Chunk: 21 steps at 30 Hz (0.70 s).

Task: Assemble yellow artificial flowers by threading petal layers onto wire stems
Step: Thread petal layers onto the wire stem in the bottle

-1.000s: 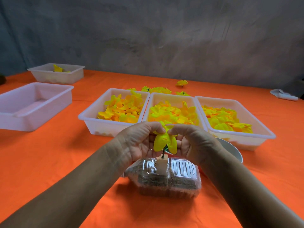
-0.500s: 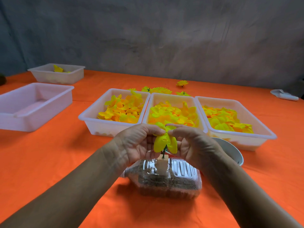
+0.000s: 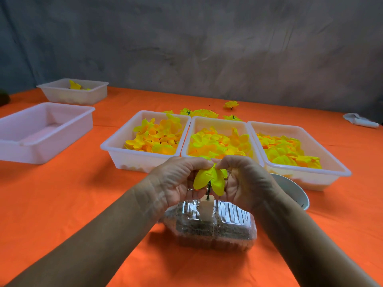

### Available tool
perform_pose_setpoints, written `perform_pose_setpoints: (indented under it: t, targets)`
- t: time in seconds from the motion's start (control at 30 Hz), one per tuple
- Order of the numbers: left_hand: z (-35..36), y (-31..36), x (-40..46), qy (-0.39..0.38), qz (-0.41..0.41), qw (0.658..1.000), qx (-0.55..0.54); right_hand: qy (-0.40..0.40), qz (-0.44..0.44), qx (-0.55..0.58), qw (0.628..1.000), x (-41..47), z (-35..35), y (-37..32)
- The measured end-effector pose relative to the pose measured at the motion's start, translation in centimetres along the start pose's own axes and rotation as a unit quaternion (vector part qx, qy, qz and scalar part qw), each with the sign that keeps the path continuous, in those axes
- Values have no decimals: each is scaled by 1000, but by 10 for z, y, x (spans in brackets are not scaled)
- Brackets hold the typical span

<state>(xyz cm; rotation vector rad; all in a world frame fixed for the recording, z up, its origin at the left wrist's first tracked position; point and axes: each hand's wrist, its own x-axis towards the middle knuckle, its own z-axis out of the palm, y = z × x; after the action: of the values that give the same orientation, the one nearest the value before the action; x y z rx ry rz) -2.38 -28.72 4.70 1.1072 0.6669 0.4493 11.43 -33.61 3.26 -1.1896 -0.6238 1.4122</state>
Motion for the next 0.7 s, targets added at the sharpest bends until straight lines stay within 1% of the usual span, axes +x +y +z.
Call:
perform_pose_setpoints:
  t: [0.17,0.4,0.53,0.7]
  targets:
    - [0,0,1,-18,3,1000,5,11,-1,8,1000,-3,-3,-1]
    - [0,-1,8,-45,-15,999,22,19,15,36,999,-1,1,-1]
    - [-7,-6,12,-45,-10,999,1,14,-19,29,999,-3,-1,0]
    - [-13,-10,12,-53,-7,999,-3,-25,-44,2,999,-11,-4,2]
